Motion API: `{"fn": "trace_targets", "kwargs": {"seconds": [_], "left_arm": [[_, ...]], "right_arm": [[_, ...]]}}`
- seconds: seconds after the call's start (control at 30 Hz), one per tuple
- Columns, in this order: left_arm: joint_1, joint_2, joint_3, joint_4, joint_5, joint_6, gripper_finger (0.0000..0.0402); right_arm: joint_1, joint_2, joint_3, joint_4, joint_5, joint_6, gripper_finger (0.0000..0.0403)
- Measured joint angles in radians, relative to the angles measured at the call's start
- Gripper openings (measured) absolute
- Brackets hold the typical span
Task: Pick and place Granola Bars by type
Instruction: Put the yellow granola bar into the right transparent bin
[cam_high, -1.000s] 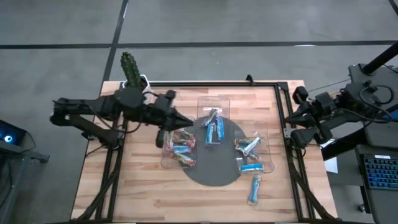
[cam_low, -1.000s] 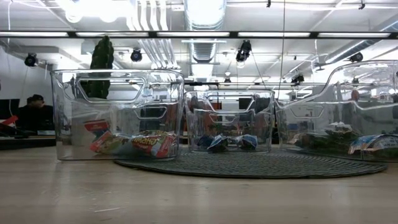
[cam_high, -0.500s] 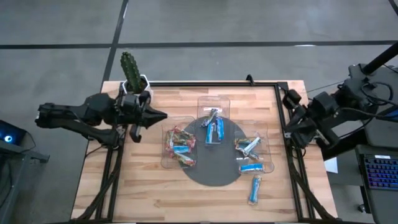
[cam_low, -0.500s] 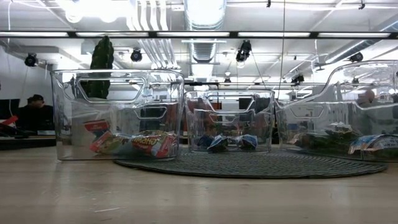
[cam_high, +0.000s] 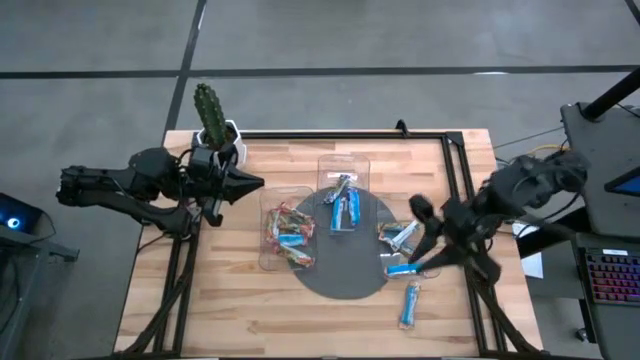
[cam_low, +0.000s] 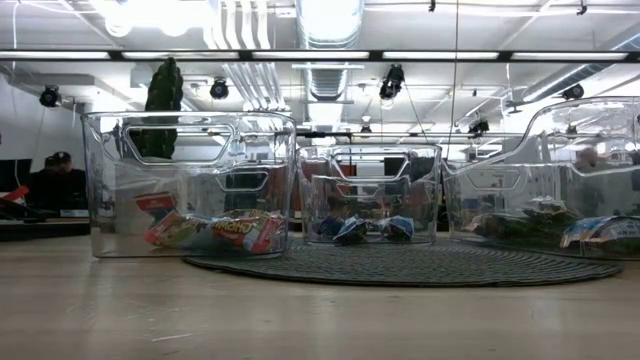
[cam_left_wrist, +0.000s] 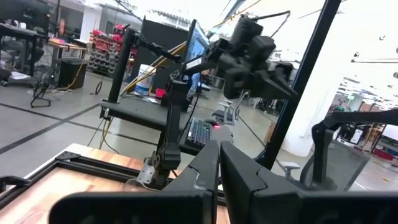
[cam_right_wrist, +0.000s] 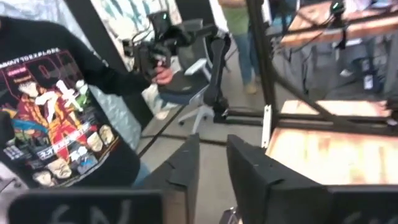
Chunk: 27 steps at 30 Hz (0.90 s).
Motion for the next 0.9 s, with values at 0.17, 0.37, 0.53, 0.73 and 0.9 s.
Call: {"fn": "trace_targets", "kwargs": {"seconds": [0.17, 0.37, 0.53, 0.73, 0.9], "left_arm": [[0.0, 0.002, 0.0, -0.001, 0.0, -0.001, 0.0], [0.0, 0.008, -0.001, -0.008, 0.0, -0.001, 0.0], [0.0, 0.008, -0.012, -0.02, 0.0, -0.005, 0.0], [0.0, 0.016, -0.013, -0.033, 0.0, -0.029, 0.0], [0.0, 0.027, -0.013, -0.037, 0.0, -0.03, 0.0]], "right_arm": [[0.032, 0.11, 0.096, -0.144, 0.002, 0.031, 0.0124], [0.08, 0.253, 0.259, -0.483, -0.005, 0.04, 0.0172], [0.124, 0.362, 0.371, -0.702, -0.077, 0.026, 0.0198], [0.177, 0.483, 0.439, -0.912, -0.103, -0.009, 0.0205], [0.216, 0.566, 0.445, -1.012, -0.102, -0.081, 0.0205]]}}
